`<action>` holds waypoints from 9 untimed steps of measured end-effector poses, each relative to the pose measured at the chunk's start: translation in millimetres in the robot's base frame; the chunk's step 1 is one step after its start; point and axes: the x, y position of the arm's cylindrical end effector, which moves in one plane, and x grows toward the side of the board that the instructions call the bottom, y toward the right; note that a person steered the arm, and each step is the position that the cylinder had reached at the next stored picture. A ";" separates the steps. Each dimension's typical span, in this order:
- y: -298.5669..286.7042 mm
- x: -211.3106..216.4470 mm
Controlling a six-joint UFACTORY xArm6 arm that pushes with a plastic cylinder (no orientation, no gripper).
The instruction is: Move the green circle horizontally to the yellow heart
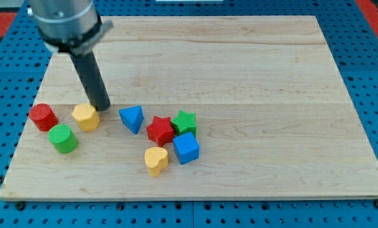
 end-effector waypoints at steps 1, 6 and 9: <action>-31.4 -30.7; -35.5 39.1; -50.9 99.4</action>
